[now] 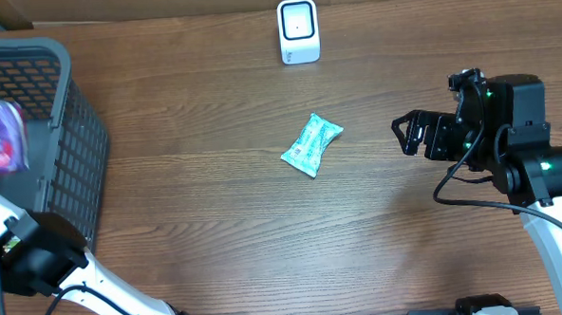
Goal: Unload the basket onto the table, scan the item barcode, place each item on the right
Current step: 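Grasp the purple snack bag and lift it out of the basket, then carry the purple bag and drop it beside the green-white pack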
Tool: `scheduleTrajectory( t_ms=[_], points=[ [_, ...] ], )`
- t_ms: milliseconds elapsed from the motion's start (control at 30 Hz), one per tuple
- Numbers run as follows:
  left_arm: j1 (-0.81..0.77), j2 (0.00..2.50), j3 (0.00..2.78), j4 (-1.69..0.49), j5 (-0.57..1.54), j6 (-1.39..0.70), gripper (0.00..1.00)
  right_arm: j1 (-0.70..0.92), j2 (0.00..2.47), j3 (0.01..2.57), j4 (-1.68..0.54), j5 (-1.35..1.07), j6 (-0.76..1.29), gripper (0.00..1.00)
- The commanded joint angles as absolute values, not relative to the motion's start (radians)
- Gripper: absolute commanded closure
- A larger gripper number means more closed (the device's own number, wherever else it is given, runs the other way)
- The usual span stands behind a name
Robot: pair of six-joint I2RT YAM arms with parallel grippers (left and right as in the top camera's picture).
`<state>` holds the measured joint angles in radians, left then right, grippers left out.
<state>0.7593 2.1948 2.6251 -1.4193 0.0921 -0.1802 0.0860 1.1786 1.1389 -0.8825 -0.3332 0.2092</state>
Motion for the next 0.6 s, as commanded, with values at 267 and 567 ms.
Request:
scheduleTrajectory(
  t_ms=[267,567],
  points=[
    [0.590,2.062,2.950,-1.548,0.405,-0.227,0.96,0.091,1.179,1.158,-0.878,-0.334,0.204,0.00],
    [0.199,2.043,2.909,-1.689,0.234,-0.132,0.96,0.091,1.179,1.158,-0.878,-0.334,0.204,0.00]
  ],
)
